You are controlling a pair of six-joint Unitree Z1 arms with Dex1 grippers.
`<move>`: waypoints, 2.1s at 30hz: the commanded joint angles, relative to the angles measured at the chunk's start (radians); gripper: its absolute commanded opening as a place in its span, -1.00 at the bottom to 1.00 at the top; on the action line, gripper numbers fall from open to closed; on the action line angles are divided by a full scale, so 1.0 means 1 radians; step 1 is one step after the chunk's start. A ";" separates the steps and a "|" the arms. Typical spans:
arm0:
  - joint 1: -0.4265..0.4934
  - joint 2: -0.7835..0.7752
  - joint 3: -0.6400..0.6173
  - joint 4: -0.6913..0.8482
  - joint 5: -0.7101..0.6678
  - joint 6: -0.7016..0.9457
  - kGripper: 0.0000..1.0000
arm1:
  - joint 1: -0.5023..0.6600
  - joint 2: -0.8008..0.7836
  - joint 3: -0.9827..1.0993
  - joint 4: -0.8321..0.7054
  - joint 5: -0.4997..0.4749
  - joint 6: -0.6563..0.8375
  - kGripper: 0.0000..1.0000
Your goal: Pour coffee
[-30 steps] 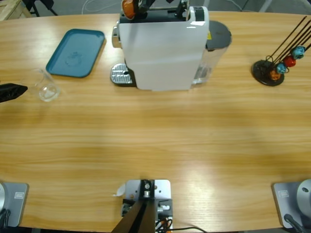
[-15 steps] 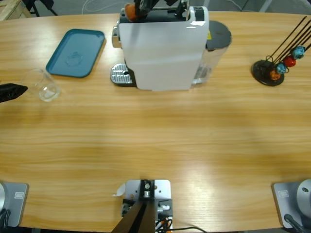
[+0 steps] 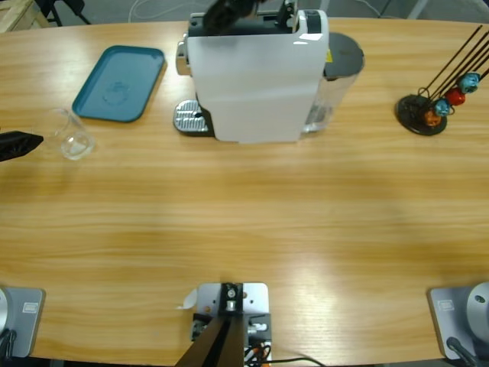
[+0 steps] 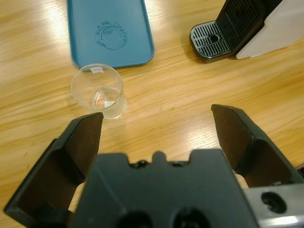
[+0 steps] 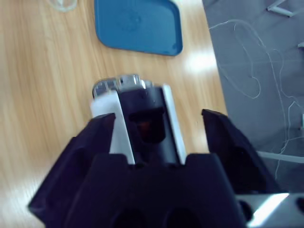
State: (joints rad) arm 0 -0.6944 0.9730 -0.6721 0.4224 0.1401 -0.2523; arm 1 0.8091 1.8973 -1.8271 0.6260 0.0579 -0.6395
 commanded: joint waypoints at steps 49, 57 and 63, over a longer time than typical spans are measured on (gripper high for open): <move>-0.007 0.015 0.029 -0.007 -0.005 0.001 0.96 | 0.149 -0.163 0.492 -0.616 -0.557 0.475 -1.00; -0.007 0.015 0.029 -0.007 -0.005 0.001 0.96 | 0.206 -0.093 0.478 -0.612 -0.563 0.476 -1.00; -0.007 0.019 0.029 -0.007 -0.005 0.001 0.96 | 0.206 -0.029 0.466 -0.594 -0.588 0.466 -1.00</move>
State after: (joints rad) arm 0 -0.6953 0.9730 -0.6721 0.4219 0.1401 -0.2523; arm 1 0.9645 1.7252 -1.3712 0.0173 -0.5172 -0.1512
